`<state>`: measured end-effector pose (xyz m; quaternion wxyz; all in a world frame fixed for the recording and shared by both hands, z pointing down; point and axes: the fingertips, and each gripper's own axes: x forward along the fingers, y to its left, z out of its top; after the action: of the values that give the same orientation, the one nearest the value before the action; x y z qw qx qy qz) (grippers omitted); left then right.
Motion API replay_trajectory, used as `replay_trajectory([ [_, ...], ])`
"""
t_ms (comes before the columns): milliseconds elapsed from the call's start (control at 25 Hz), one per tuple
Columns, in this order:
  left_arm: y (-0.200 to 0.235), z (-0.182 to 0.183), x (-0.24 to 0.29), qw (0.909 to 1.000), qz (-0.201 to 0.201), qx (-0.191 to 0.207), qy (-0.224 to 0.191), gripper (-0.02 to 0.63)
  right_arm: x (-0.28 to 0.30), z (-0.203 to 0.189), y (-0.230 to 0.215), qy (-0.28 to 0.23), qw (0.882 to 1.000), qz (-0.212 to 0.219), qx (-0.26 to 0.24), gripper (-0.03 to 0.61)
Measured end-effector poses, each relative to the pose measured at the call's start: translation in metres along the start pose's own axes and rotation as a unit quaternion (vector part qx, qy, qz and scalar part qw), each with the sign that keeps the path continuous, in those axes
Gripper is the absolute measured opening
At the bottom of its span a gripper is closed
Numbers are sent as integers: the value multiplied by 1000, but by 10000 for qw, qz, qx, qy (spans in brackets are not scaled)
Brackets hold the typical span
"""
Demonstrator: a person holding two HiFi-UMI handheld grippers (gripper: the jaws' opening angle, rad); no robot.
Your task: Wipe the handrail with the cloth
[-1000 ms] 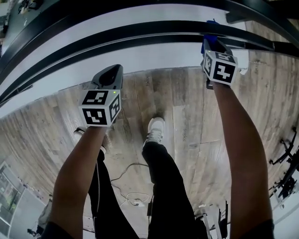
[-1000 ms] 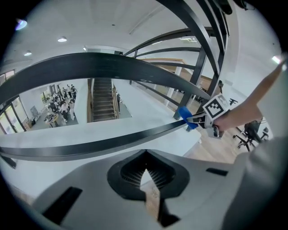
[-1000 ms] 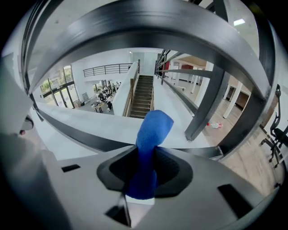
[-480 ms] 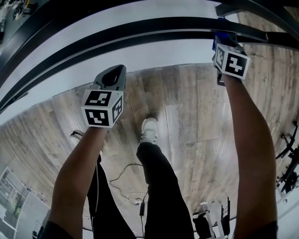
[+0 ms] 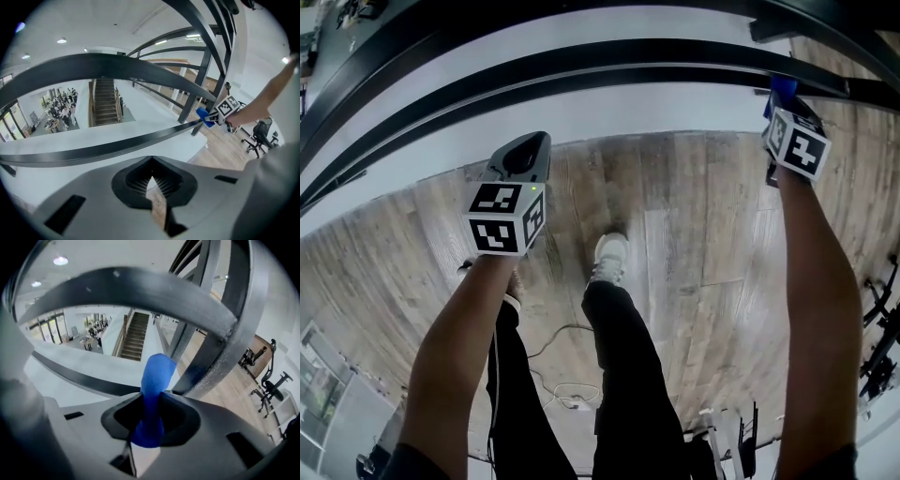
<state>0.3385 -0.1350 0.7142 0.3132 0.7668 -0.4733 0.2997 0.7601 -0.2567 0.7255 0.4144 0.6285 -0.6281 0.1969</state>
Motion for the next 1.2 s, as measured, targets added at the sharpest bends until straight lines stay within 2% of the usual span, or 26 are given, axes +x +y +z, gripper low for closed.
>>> replay_trajectory([
  [80, 5, 3, -17, 9999, 9, -23, -102, 4, -25, 7, 30, -442, 9984, 341, 76, 104],
  [280, 30, -10, -66, 9998, 85, 127, -157, 4, -106, 4, 135, -1068, 9897, 949, -70, 104],
  [400, 51, -16, -107, 9993, 229, 158, -259, 5, -167, 10, 197, -1371, 9825, 1213, 351, 104],
  [480, 67, -12, -143, 9975, 428, 191, -532, 5, -214, 23, 234, -1640, 9757, 1347, 545, 104],
  [560, 84, -9, -188, 9940, 684, 142, -847, 4, -269, 31, 271, -1918, 9695, 1465, 428, 104],
  [640, 97, -16, -240, 9909, 845, 67, -1050, 4, -328, 33, 309, -2109, 9648, 1567, 96, 104],
  [760, 101, -33, -326, 9893, 824, 54, -1202, 5, -418, 38, 363, -2370, 9558, 1714, -309, 104],
  [840, 100, -42, -387, 9879, 721, -158, -1361, 4, -479, 49, 390, -2571, 9489, 1787, -397, 104],
  [960, 109, -54, -473, 9833, 674, -560, -1594, 4, -568, 66, 418, -2741, 9437, 1800, -431, 104],
  [1040, 119, -55, -521, 9788, 766, -691, -1769, 4, -623, 87, 427, -2964, 9373, 1791, -382, 104],
  [1120, 124, -46, -566, 9735, 871, -654, -2011, 5, -669, 107, 429, -3153, 9316, 1778, -324, 104],
  [1200, 121, -42, -620, 9717, 931, -532, -2103, 5, -714, 106, 435, -3075, 9346, 1761, -311, 104],
])
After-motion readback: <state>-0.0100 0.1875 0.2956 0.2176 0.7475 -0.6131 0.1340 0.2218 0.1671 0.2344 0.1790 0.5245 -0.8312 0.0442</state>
